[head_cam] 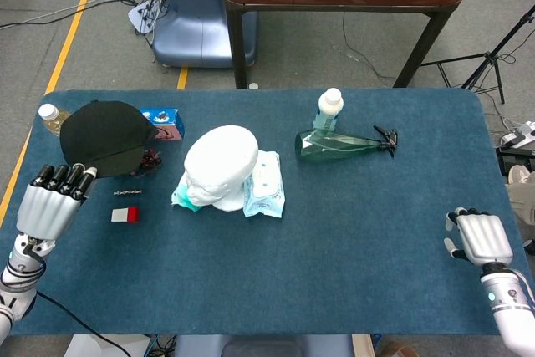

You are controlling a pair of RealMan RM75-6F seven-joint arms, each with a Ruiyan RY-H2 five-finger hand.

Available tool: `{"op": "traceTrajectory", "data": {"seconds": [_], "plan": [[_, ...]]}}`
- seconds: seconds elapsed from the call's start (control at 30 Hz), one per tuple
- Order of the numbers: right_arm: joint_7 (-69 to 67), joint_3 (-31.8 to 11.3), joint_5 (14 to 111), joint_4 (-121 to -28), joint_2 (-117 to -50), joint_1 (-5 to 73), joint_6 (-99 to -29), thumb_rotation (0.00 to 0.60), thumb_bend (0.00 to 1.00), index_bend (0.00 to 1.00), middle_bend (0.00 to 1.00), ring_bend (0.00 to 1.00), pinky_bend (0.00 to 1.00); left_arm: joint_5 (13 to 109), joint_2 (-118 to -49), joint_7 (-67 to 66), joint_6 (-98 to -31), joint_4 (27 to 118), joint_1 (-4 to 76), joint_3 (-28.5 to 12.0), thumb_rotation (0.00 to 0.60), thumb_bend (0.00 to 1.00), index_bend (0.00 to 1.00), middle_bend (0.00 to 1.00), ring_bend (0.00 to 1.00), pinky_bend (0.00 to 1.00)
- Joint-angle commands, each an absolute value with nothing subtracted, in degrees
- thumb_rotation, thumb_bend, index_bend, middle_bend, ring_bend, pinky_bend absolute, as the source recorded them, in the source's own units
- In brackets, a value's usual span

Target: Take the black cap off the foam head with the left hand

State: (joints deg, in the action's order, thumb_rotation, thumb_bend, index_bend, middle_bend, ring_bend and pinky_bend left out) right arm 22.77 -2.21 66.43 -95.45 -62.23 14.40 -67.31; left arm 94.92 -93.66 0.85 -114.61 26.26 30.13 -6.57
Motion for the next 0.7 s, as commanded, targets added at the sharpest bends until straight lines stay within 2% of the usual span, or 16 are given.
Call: {"op": "traceTrajectory", "data": {"seconds": [0.03,0.27,0.43,0.5,0.6,0.7], "plan": [[22.68,-2.31,66.28,-95.41,-62.2,14.42,-67.34,0.6,0.33,0.49,0.39,0.34,0.4,95.49,-96.28,2.56,-113.31,22.93,28.25,-4.54,0.6,0.59,0.63,0.72,0.71,0.78],[22.09,-2.35,66.43,-95.55,-61.93,14.35,-67.45,0.6,0.33,0.49,0.39,0.34,0.4,97.84,-99.03,-0.14,-111.21,21.12,24.31,0.18,0.6,0.6,0.64,0.73,0.71,0.79],[22.34,-2.21,66.52,-95.56,-62.03,14.39,-67.38,0.6,0.33,0.49,0.39,0.34,0.4,99.16,-96.66,-6.06,-107.57,28.74,21.64,3.3,0.6,0.6,0.62,0.72,0.71,0.79],[22.5,-2.18,66.48,-95.53,-62.09,14.43,-67.35,0.6,0.33,0.49,0.39,0.34,0.4,99.1,-94.44,-9.55,-104.93,34.44,20.87,4.17,0.6,0.6,0.55,0.69,0.68,0.79],[22.73,-2.17,66.32,-95.49,-62.19,14.47,-67.32,0.6,0.33,0.49,0.39,0.34,0.4,97.63,-88.64,-19.54,-98.91,49.16,19.67,5.05,0.6,0.58,0.37,0.65,0.66,0.79],[22.76,-2.2,66.24,-95.5,-62.2,14.48,-67.35,0.6,0.33,0.49,0.39,0.34,0.4,95.47,-83.38,-29.12,-94.0,62.63,18.85,5.32,0.6,0.42,0.21,0.62,0.64,0.78]]}}
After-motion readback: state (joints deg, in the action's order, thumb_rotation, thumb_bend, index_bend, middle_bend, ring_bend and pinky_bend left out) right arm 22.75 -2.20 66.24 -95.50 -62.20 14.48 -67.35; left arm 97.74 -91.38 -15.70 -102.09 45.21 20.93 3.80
